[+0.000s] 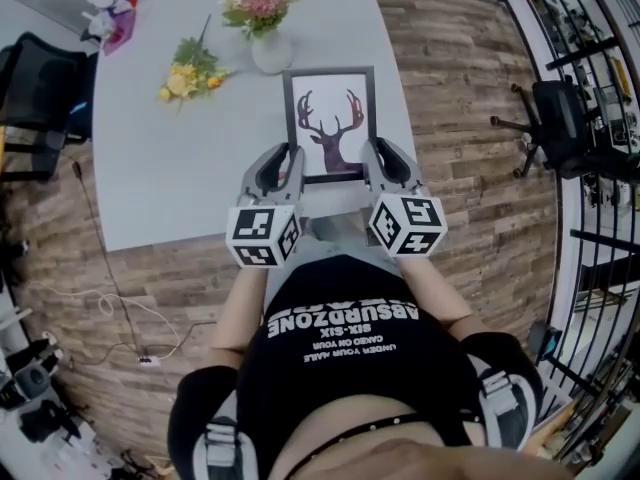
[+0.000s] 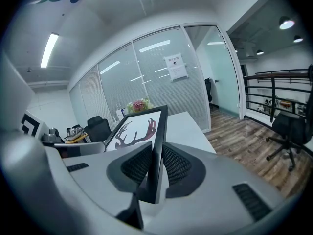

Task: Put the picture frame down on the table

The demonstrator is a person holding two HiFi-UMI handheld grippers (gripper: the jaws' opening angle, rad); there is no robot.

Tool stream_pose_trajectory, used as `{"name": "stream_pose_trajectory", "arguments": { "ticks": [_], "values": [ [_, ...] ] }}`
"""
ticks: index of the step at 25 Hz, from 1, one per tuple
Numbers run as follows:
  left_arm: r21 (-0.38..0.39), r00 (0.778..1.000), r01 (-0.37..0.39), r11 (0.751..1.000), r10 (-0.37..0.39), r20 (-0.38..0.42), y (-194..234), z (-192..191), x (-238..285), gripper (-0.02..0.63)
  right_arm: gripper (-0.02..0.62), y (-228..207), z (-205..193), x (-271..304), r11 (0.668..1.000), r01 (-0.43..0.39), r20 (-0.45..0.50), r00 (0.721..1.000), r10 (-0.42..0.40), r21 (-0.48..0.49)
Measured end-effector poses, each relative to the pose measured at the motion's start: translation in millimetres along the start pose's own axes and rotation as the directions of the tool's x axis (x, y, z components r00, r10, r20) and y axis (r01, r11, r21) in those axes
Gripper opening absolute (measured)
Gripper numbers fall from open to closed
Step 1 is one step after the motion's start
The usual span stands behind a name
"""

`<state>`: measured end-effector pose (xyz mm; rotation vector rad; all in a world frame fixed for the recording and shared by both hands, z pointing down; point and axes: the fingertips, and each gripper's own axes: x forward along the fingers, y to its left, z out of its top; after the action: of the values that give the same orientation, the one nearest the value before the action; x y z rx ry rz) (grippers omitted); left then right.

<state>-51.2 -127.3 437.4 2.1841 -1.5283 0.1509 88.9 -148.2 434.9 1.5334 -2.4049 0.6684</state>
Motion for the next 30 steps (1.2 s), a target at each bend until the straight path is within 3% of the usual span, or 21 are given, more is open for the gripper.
{"name": "stream_pose_trajectory", "arguments": {
  "ticks": [18,30],
  "values": [
    [-0.025,0.990,-0.015,1.000,0.012,-0.138,20.4,-38.6,43.3,0.097,0.081,-26.0,-32.5,42.9,1.000,0.023,-0.118,0.993,-0.020,0.019],
    [-0.037,0.972,-0.023,0.999,0.014,-0.234,34.3,-72.9,65.2,0.097,0.081,-38.9,-64.4,64.9,0.998,0.060,-0.192,0.980,-0.057,0.012]
  ]
}}
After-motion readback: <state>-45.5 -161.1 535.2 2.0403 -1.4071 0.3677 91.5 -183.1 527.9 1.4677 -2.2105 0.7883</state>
